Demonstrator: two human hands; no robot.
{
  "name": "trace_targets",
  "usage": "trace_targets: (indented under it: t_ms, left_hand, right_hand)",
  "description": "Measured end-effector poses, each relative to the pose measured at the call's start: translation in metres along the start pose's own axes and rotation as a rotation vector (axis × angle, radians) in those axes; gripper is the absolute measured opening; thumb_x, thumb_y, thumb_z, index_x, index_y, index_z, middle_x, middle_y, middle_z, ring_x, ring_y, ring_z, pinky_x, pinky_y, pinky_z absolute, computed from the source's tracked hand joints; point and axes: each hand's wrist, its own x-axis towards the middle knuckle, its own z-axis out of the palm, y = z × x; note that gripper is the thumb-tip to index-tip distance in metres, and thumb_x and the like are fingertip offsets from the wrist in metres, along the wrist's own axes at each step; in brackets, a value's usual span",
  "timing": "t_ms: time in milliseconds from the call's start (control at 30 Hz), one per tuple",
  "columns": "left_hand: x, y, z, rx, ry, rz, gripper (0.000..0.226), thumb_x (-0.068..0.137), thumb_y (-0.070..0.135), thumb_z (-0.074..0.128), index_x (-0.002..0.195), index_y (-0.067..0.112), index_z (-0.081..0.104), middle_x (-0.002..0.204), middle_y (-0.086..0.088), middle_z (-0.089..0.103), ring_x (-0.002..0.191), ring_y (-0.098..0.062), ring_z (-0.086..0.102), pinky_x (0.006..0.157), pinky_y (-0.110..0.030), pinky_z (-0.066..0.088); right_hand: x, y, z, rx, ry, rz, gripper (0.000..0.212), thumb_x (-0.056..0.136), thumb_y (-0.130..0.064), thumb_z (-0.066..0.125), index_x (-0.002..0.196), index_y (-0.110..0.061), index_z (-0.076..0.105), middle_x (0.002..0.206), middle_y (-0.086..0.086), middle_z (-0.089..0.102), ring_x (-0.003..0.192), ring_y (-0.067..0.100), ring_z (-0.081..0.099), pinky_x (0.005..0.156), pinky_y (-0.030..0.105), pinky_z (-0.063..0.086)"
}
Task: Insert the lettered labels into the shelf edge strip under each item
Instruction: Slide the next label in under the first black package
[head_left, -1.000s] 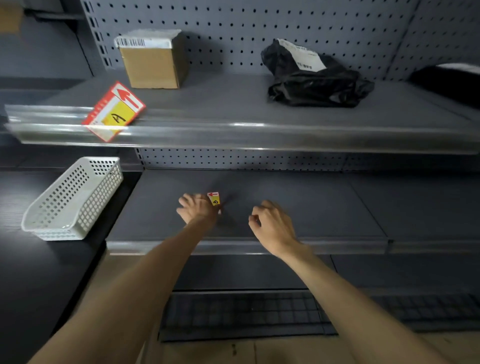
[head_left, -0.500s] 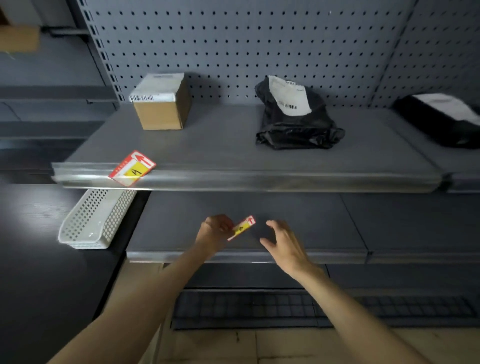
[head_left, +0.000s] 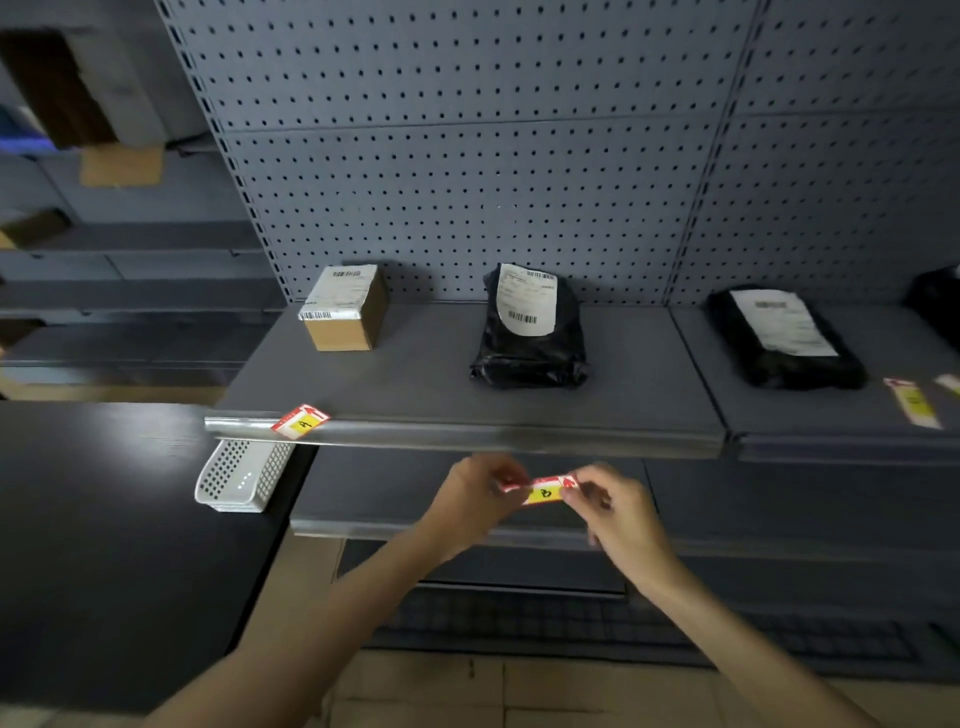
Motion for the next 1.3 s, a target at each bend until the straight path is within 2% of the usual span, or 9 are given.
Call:
trace_targets:
  t_ms: [100,167,300,500,633,800,933,1133,1300]
  left_hand:
    - [0.006,0.01,-0.007,0.239,0.203,0.125,0.021,0.077,0.018,0.074,0.097,0.015,0.068,0.095,0.001,0.065,0.09,-0.008,0.056,0.076,-0.025,0.046]
    - [0.008,0.008,-0.013,0.449,0.215,0.139,0.034,0.078,0.013,0.07,0.112,0.012,0.064,0.11,-0.007,0.062,0.106,-0.024,0.053,0.087,-0.038,0.047]
    - [0.009,0.005,-0.013,0.666,0.178,0.098,0.044,0.083,0.015,0.061,0.127,0.014,0.055,0.127,-0.005,0.054,0.115,-0.028,0.048,0.096,-0.04,0.041]
    - [0.01,0.008,-0.008,0.755,0.166,0.147,0.043,0.085,0.019,0.056,0.128,0.018,0.052,0.127,-0.003,0.052,0.112,-0.025,0.048,0.097,-0.038,0.042]
    - [0.012,0.01,-0.007,0.72,0.183,0.128,0.042,0.082,0.021,0.06,0.124,0.018,0.057,0.123,-0.003,0.054,0.111,-0.025,0.048,0.095,-0.038,0.042]
    - [0.009,0.007,-0.007,0.685,0.174,0.124,0.044,0.082,0.021,0.058,0.126,0.021,0.054,0.124,-0.001,0.055,0.113,-0.024,0.048,0.096,-0.038,0.041]
    - [0.009,0.006,-0.008,0.658,0.141,0.095,0.051,0.081,0.021,0.058,0.131,0.023,0.051,0.127,0.001,0.053,0.117,-0.023,0.045,0.1,-0.037,0.039]
    - [0.012,0.013,-0.012,0.708,0.062,0.039,0.053,0.085,0.027,0.056,0.136,0.024,0.045,0.134,0.001,0.048,0.124,-0.022,0.041,0.104,-0.039,0.036]
    - [0.019,0.034,-0.017,0.708,0.09,0.054,0.044,0.087,0.026,0.057,0.129,0.018,0.052,0.128,-0.004,0.055,0.12,-0.024,0.047,0.1,-0.04,0.041]
  right_hand:
    - [0.015,-0.012,-0.025,0.003,0.026,0.005,0.004,0.088,-0.006,0.065,0.085,-0.007,0.068,0.054,-0.001,0.057,0.044,0.009,0.052,0.048,0.022,0.042]
    - [0.026,-0.019,-0.039,0.045,0.051,0.014,0.007,0.088,-0.003,0.064,0.087,-0.008,0.068,0.059,0.004,0.063,0.05,0.009,0.058,0.052,0.015,0.047]
    - [0.048,-0.029,-0.05,0.029,0.059,-0.035,0.009,0.089,-0.003,0.062,0.089,-0.01,0.068,0.072,0.004,0.068,0.062,0.013,0.066,0.059,0.022,0.055]
    - [0.074,-0.031,-0.034,-0.08,0.048,-0.104,0.01,0.086,-0.008,0.066,0.091,-0.013,0.073,0.075,-0.01,0.067,0.066,0.001,0.059,0.058,0.017,0.045]
    - [0.088,-0.028,-0.019,-0.136,0.01,-0.126,0.013,0.086,-0.009,0.068,0.096,-0.012,0.075,0.086,-0.001,0.072,0.077,0.009,0.064,0.065,0.023,0.049]
    - [0.096,-0.019,-0.002,-0.269,-0.039,-0.149,0.012,0.087,-0.013,0.067,0.093,-0.017,0.076,0.082,-0.006,0.069,0.072,0.005,0.06,0.063,0.028,0.048]
    - [0.097,-0.01,0.003,-0.43,-0.066,-0.17,0.015,0.092,-0.015,0.059,0.094,-0.016,0.073,0.092,0.002,0.07,0.085,0.017,0.06,0.073,0.041,0.053]
    - [0.099,-0.012,0.001,-0.614,-0.053,-0.27,0.016,0.094,-0.017,0.056,0.099,-0.016,0.071,0.094,0.006,0.063,0.088,0.021,0.055,0.063,0.03,0.039]
    - [0.087,-0.012,-0.025,-0.553,-0.04,-0.239,0.034,0.09,-0.039,0.06,0.111,-0.013,0.06,0.105,0.002,0.057,0.092,0.018,0.058,0.072,0.034,0.052]
